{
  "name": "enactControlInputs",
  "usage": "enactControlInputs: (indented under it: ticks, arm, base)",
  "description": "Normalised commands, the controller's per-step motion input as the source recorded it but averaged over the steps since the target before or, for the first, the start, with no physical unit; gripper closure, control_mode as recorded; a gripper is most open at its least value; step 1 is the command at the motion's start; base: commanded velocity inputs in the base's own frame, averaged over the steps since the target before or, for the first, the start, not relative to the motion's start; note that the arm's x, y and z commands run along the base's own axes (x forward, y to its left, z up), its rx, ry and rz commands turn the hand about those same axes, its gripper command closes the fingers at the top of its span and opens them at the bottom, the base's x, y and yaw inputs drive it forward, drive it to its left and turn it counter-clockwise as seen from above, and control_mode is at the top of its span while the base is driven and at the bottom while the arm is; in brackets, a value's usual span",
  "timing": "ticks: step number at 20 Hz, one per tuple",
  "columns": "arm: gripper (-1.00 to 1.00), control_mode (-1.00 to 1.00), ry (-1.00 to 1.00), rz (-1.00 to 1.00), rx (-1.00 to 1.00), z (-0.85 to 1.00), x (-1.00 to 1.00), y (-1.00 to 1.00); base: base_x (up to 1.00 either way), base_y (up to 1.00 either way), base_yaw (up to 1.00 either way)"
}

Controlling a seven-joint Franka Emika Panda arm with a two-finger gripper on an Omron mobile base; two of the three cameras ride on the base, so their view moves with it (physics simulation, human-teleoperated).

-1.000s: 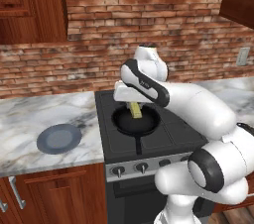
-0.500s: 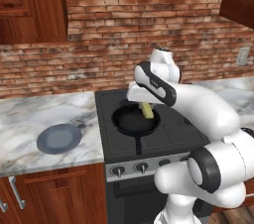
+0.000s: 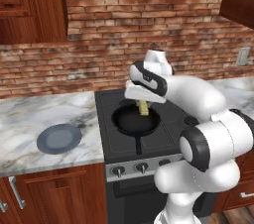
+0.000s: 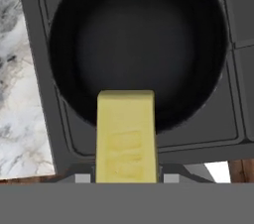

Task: Pick up the butter stick and place it in the pan. Then turn on the burner for the pan.

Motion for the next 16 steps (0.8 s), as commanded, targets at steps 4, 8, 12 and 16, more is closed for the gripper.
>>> enactControlInputs:
  ticks: [4, 8, 12, 16]
  arm:
    - [1.0, -1.0, 0.03, -0.1, -0.05, -0.44, 0.21, 0.0]
    - [1.0, -1.0, 0.01, -0.08, -0.06, -0.53, 0.17, 0.0]
    - [1.0, -1.0, 0.0, -0.04, -0.04, -0.52, 0.15, -0.02]
    - [1.0, -1.0, 0.0, 0.0, 0.0, -0.34, 0.25, -0.03]
  base:
    - [0.0, 0.0, 0.0]
    - [0.0, 0.0, 0.0]
    - [0.0, 0.0, 0.0]
    - [0.0, 0.0, 0.0]
